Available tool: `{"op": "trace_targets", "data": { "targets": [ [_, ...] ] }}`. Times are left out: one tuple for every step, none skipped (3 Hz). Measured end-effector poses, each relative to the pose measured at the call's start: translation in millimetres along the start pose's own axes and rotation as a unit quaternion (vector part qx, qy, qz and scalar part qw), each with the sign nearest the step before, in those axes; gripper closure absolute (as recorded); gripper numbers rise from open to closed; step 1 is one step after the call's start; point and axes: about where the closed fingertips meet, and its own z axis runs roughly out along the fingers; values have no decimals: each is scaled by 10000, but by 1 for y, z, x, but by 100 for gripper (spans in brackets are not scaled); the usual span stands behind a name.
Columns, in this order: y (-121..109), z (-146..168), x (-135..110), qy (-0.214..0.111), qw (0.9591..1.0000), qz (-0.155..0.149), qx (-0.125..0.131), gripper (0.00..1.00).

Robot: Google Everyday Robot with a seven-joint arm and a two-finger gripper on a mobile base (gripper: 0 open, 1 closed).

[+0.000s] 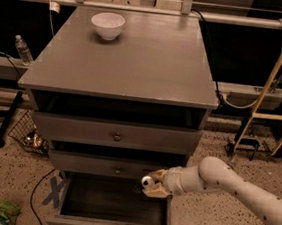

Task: Pick redbull can from bottom drawer and place on counter

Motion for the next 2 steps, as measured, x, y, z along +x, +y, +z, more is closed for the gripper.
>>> {"op": "trace_targets", "data": {
  "targets": [
    [6,4,-23,-32,9994,-231,-263,100],
    [24,14,-73,114,9948,-668,-764,100]
  ]
}}
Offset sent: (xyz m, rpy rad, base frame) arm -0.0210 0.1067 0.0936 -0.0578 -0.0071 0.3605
